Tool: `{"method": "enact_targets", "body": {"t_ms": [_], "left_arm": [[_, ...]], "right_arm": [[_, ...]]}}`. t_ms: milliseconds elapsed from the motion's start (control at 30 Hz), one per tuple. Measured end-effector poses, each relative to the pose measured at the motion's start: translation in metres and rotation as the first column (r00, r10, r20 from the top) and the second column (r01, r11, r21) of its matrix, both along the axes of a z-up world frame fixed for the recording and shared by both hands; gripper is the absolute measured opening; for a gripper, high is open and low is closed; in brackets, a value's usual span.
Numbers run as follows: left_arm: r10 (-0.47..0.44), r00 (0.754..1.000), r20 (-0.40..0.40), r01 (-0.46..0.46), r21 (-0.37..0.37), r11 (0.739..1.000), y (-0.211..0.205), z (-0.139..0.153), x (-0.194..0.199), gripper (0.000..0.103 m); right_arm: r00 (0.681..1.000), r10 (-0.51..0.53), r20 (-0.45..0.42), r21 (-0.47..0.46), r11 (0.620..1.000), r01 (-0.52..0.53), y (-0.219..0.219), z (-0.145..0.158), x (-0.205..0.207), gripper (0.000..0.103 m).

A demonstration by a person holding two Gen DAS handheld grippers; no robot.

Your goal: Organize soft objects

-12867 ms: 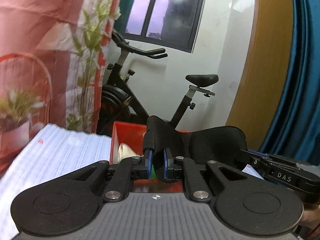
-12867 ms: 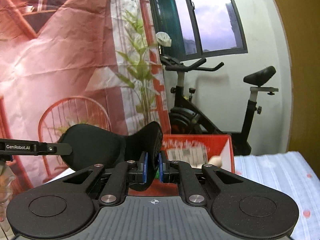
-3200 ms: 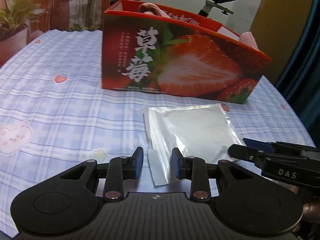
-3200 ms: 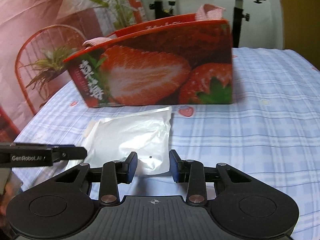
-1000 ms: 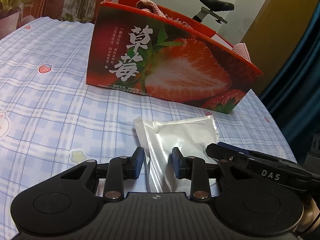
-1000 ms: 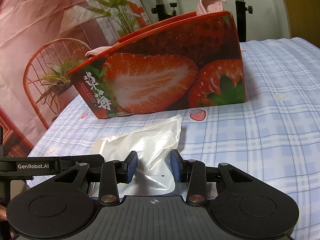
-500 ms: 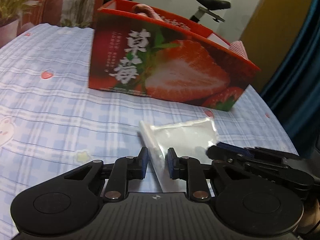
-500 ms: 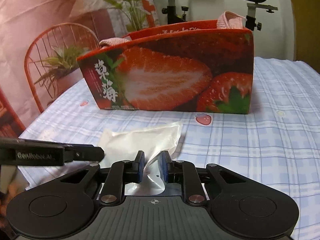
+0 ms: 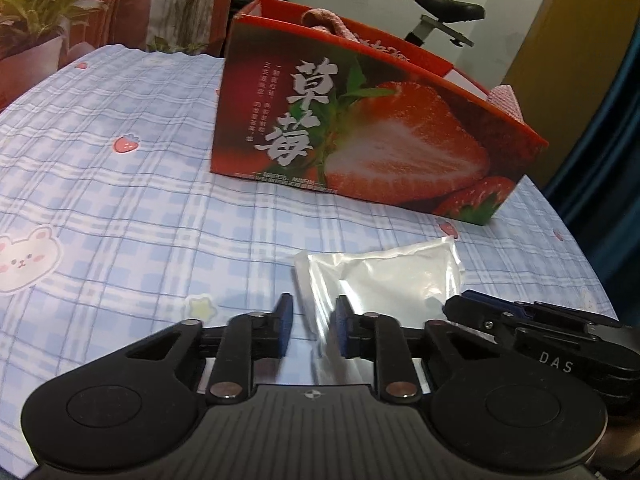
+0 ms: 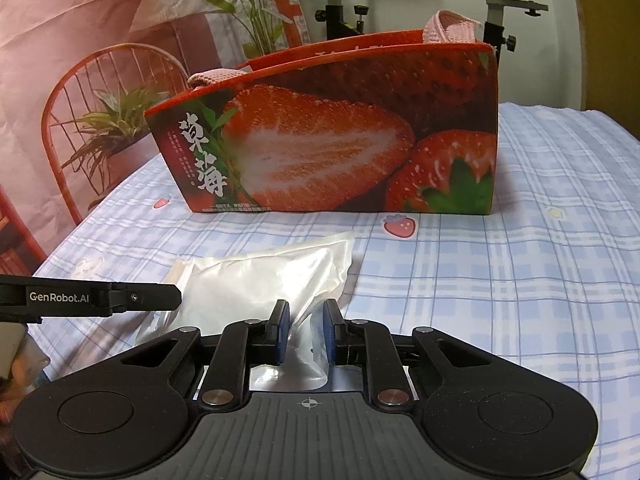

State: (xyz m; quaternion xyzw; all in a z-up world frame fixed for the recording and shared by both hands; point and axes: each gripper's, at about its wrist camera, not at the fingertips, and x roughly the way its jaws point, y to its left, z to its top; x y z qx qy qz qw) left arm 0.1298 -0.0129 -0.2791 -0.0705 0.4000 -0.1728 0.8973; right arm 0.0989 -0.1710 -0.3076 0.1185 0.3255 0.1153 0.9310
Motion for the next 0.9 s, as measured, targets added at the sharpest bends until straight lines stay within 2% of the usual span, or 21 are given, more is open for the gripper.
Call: {"method": "enact_targets", "body": {"t_ms": [200,267,367,600,900], "left_arm": [[-0.020,0.999,0.025,0.021,-0.020,1.000,0.001,0.002,-0.002,0.003],[-0.029,0.999,0.044,0.031,-0.040,0.999,0.001,0.005,-0.003,0.003],[-0.045,0.997,0.065,0.046,-0.024,0.999,-0.002,0.008,-0.005,0.003],[-0.038,0.997,0.067,0.040,-0.029,0.999,-0.001,0.009,-0.006,0.002],[-0.027,0.987,0.157,0.031,-0.024,0.999,0.001,0.029,-0.013,0.001]], "right_arm": [[1.000,-0.015,-0.003,0.019,1.000,0.015,-0.002,0.001,0.000,0.016],[1.000,-0.022,0.003,0.014,1.000,0.022,-0.003,0.002,-0.001,0.015],[1.000,-0.023,0.014,0.026,0.999,0.023,-0.004,0.004,-0.003,0.013],[0.999,-0.018,0.027,0.015,1.000,0.017,-0.002,0.008,-0.005,0.012],[0.997,-0.036,0.066,0.021,0.999,0.035,-0.004,0.016,-0.009,0.010]]}}
